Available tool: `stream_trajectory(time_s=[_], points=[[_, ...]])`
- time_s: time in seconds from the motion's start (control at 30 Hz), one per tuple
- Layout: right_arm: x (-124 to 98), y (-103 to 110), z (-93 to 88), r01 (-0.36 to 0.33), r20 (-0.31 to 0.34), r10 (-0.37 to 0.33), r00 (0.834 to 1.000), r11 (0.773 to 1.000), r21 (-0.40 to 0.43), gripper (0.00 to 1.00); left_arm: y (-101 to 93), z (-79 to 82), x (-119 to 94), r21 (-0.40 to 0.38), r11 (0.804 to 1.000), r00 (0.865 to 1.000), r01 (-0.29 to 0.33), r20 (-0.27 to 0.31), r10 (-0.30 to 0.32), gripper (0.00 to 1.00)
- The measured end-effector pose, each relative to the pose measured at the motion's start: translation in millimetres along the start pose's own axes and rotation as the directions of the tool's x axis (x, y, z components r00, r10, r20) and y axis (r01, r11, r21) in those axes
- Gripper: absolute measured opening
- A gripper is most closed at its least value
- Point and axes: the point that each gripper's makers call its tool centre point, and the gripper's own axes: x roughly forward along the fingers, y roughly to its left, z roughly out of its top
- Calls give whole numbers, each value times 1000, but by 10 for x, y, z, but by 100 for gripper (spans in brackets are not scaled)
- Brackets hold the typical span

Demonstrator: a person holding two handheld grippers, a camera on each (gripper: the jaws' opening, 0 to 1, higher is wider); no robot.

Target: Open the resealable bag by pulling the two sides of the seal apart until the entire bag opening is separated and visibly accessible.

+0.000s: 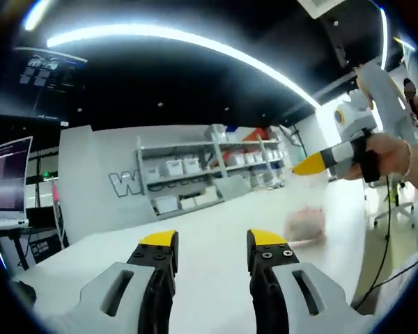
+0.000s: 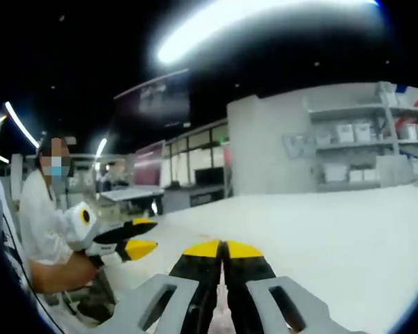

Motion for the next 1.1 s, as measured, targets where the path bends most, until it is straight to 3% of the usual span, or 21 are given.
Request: stream_trajectory(time_s=[0.1, 0.57, 1.1], points=[[14, -21, 24, 1, 5, -1, 1000, 1000, 3, 0, 65, 34, -13, -6, 1000, 1000, -14, 22, 15, 39], [85, -88, 130, 4, 31, -5, 1000, 1000, 11, 0, 277, -27, -12, -37, 997, 997, -75, 14, 75, 43], [104, -102, 209, 1, 45, -1, 999, 1000, 5, 0, 506, -75, -26, -109, 979, 985, -174, -11, 174, 82]])
